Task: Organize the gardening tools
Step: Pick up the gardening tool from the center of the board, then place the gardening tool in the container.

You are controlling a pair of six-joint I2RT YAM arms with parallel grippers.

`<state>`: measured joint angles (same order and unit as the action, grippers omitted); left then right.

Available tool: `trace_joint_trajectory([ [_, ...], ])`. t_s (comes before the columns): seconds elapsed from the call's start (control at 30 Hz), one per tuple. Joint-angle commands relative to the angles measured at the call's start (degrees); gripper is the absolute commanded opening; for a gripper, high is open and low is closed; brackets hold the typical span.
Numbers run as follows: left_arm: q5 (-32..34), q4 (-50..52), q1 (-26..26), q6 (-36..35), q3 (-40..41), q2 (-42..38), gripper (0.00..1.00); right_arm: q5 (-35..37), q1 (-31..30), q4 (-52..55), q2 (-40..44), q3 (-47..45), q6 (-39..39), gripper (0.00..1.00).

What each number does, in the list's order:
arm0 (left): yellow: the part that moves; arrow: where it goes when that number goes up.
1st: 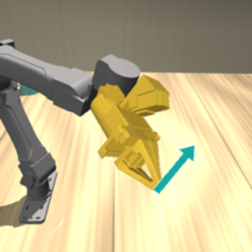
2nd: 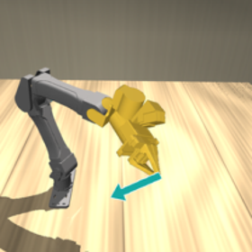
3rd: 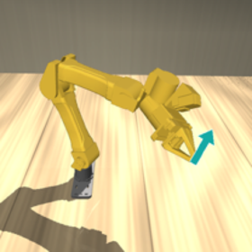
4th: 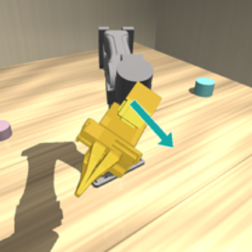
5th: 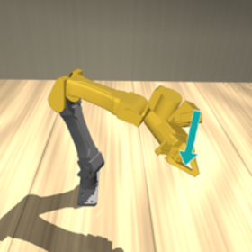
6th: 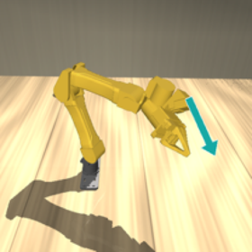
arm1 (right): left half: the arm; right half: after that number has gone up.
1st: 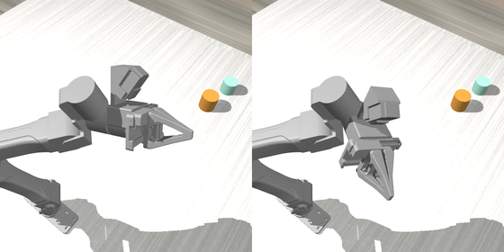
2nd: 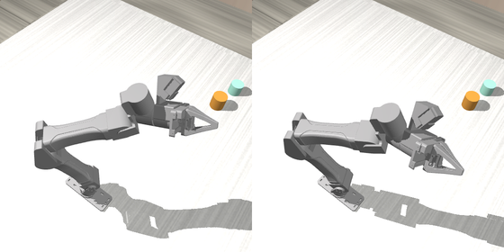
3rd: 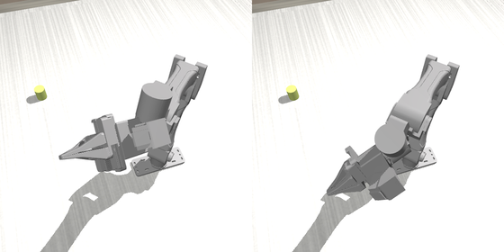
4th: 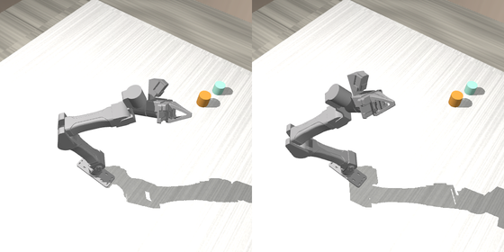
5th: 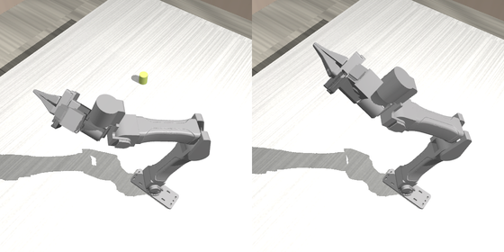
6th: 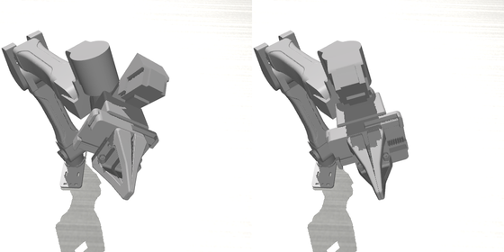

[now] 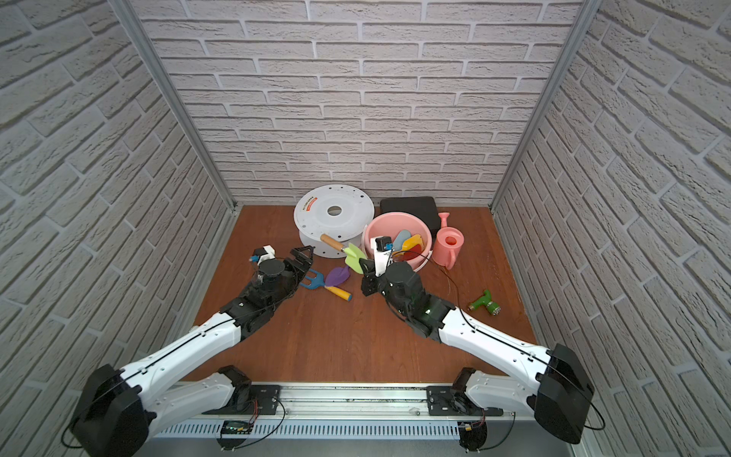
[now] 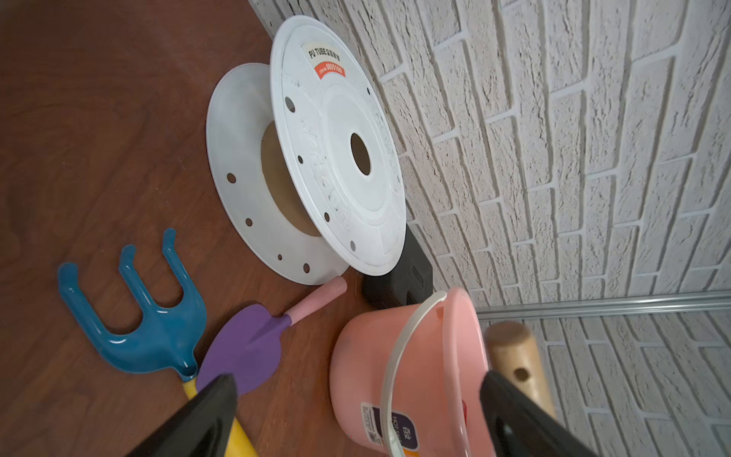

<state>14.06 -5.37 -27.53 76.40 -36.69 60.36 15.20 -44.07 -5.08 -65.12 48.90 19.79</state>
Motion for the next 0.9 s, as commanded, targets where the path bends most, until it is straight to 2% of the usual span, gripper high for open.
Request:
trace_joint_trajectory([
  [0.0, -1.3, 11.6, 0.3, -13.9, -2.7, 0.0, 0.99, 6.1, 1.9, 13.3, 2.1, 5.8, -7.5, 0.03],
  [0.2, -2.4, 10.5, 0.3, -21.2, -1.6, 1.7, 0.99, 10.0, 6.1, 28.6, 4.2, 16.8, -15.0, 0.03],
  [0.33, -4.5, 10.6, 0.3, -23.8, -2.6, 3.8, 0.99, 11.9, 9.0, 41.4, 1.1, 26.3, -18.6, 0.03],
  [0.47, -6.4, 11.5, 0.3, -23.9, -3.3, 6.4, 0.99, 13.4, 9.4, 50.3, -3.1, 32.9, -20.4, 0.03],
  [0.73, -6.7, 11.2, 0.2, -24.1, -2.6, 6.8, 0.99, 14.8, 9.4, 59.4, -12.0, 40.2, -25.9, 0.03],
  [0.87, -6.4, 11.4, 0.2, -24.2, -2.2, 6.4, 0.98, 19.7, 8.8, 61.7, -17.2, 41.3, -28.4, 0.03],
])
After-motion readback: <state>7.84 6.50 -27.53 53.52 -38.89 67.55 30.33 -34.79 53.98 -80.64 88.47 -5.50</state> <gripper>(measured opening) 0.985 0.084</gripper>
